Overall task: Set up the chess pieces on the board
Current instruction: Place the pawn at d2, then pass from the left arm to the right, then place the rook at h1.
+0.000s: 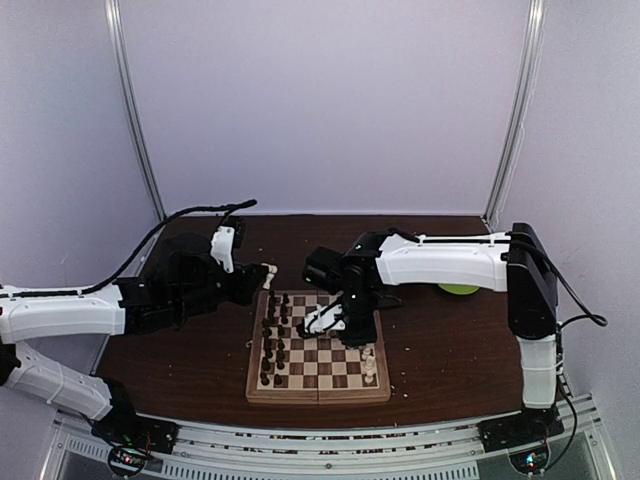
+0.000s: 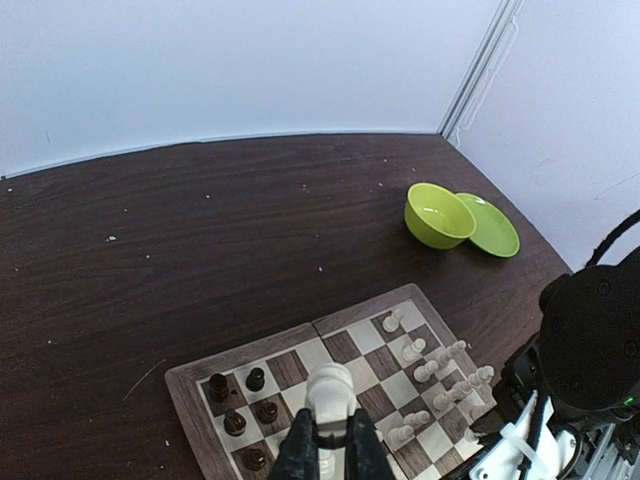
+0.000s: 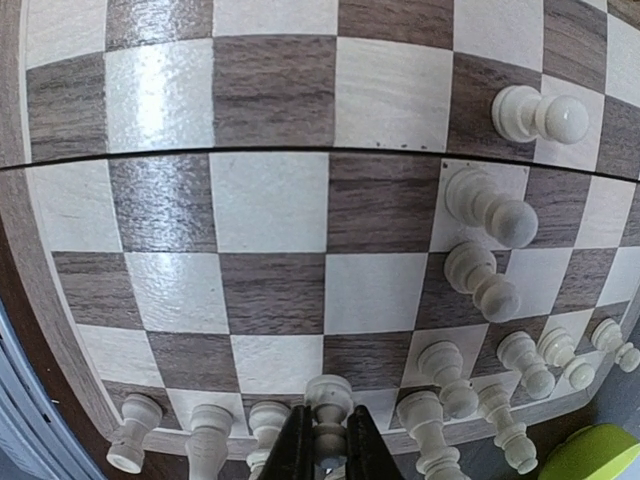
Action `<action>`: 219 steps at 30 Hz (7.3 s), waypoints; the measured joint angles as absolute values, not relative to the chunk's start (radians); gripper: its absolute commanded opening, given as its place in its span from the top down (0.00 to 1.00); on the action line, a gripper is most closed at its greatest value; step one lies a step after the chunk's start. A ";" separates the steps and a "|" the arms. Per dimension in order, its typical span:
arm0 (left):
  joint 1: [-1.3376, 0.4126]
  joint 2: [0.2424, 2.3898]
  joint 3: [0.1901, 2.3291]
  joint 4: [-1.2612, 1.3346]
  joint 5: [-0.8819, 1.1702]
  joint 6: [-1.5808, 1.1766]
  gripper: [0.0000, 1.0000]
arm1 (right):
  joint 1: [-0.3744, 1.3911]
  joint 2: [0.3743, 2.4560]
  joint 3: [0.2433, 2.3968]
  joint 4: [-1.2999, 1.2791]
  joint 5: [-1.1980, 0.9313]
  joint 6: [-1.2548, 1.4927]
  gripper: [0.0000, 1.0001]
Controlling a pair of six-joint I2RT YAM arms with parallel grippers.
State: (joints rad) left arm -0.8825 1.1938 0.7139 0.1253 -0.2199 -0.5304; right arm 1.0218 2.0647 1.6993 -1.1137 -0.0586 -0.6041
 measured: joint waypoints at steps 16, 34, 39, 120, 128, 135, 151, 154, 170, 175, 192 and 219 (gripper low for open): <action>-0.883 1.208 0.714 0.127 -0.201 -0.531 1.00 | 1.022 2.099 1.705 -1.102 -0.026 -0.603 0.78; -0.883 1.209 0.714 0.130 -0.195 -0.531 1.00 | 1.021 2.099 1.705 -1.069 0.000 -0.599 0.75; -0.883 1.210 0.714 0.130 -0.190 -0.531 1.00 | 1.022 2.099 1.705 -1.064 0.005 -0.596 0.74; -0.890 1.645 1.023 1.279 0.110 -1.001 1.00 | 0.631 1.705 1.240 1.014 -1.065 1.237 0.58; -0.894 1.646 1.024 1.280 0.112 -1.005 1.00 | 0.631 1.719 1.253 1.014 -1.065 1.238 0.60; -0.898 1.665 1.027 1.282 0.113 -1.016 1.00 | 0.631 1.723 1.267 1.026 -1.065 1.245 0.72; -0.896 1.645 1.007 1.258 0.108 -0.974 1.00 | 0.620 1.711 1.238 0.981 -1.091 1.172 0.92; -0.889 1.565 0.953 1.180 0.101 -0.913 1.00 | 0.590 1.680 1.225 0.752 -1.118 0.963 0.93; -0.883 1.158 0.803 0.728 -0.022 -0.603 1.00 | 0.593 1.650 1.708 -0.862 -0.426 -0.929 0.94; -0.883 1.152 0.773 0.675 -0.035 -0.592 1.00 | 0.685 1.646 1.547 -0.879 -0.138 -1.285 0.94; -0.883 1.156 0.715 0.667 -0.042 -0.615 1.00 | 0.813 1.915 1.639 -0.824 0.313 -1.647 0.91; -0.883 1.192 0.640 0.755 -0.036 -0.665 1.00 | 0.859 2.162 1.784 -0.931 0.427 -1.612 0.85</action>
State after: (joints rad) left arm -0.8825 1.1915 0.6403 0.7547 -0.0364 -0.6647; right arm 0.8585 2.1624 1.7844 -0.9314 0.4267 -1.6119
